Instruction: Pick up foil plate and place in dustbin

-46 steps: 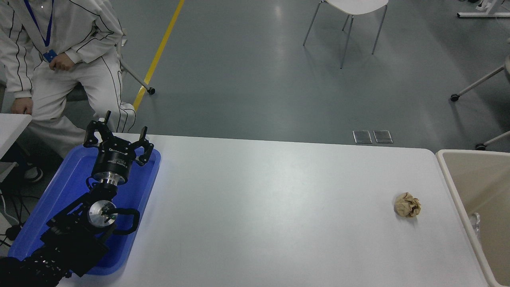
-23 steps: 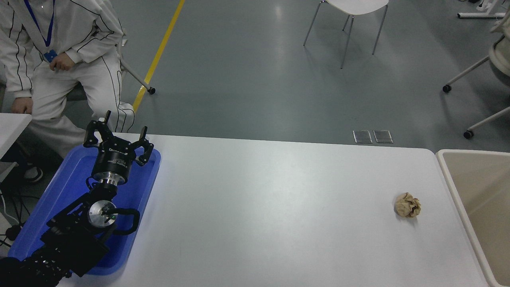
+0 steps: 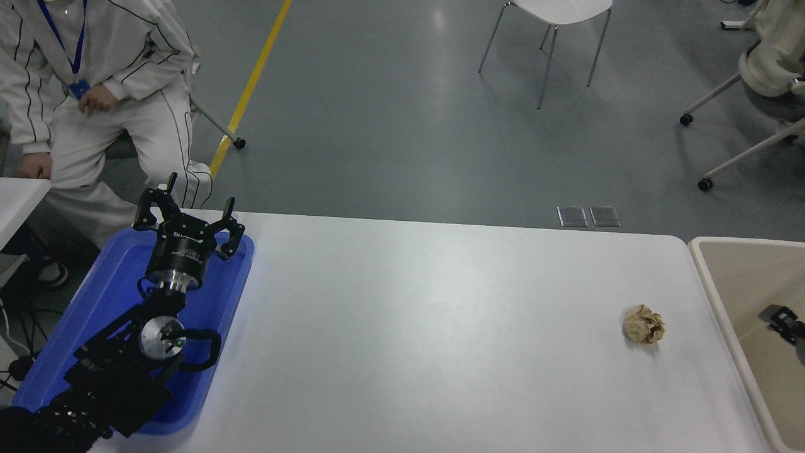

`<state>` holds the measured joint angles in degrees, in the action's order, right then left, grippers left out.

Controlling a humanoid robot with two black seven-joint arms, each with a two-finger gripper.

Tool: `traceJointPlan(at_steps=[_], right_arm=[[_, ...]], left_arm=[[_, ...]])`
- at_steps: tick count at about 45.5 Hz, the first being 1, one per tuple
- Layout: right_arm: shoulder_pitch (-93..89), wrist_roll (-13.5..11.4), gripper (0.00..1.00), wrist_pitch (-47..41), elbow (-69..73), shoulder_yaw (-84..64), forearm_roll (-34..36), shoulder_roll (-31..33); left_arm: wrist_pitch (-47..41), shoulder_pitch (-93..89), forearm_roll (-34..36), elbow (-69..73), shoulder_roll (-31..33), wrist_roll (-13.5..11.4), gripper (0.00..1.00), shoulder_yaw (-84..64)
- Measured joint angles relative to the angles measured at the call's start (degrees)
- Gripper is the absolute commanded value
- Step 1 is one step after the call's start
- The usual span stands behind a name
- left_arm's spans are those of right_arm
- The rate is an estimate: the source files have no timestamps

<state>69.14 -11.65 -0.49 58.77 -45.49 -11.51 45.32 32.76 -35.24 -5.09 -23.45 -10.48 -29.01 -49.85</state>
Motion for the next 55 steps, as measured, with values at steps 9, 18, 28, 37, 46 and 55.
traceJointPlan(at_steps=[9, 18, 28, 37, 46, 55], right_arm=[[12.50, -0.02, 1.00, -14.89, 6.32, -8.53, -0.36, -0.17], [21.94, -0.13, 1.00, -30.55, 8.55, -12.29, -0.66, -1.32], [31.07, -0.25, 1.00, -39.76, 9.58, -14.73, -0.76, -3.88], [38.84, -0.29, 1.00, -42.69, 10.08, -15.98, -0.36, -6.45], [44.99, -0.29, 1.00, -43.79, 10.32, -16.61, -0.01, -8.71], [49.18, -0.31, 1.00, -44.24, 10.42, -17.59, 0.16, -10.27]], left_arm=[[0.01, -0.01, -0.01, -0.02, 0.01, 0.00, 1.00, 0.00], [0.03, 0.00, 0.00, -0.02, 0.01, 0.00, 1.00, 0.00], [0.03, 0.00, -0.01, -0.02, 0.00, 0.00, 1.00, 0.01], [0.03, 0.00, -0.01, -0.01, 0.00, 0.00, 1.00, 0.01], [0.03, 0.00, -0.01, -0.02, 0.00, 0.00, 1.00, 0.01], [0.03, 0.00, -0.01, -0.02, -0.01, 0.00, 1.00, 0.00]])
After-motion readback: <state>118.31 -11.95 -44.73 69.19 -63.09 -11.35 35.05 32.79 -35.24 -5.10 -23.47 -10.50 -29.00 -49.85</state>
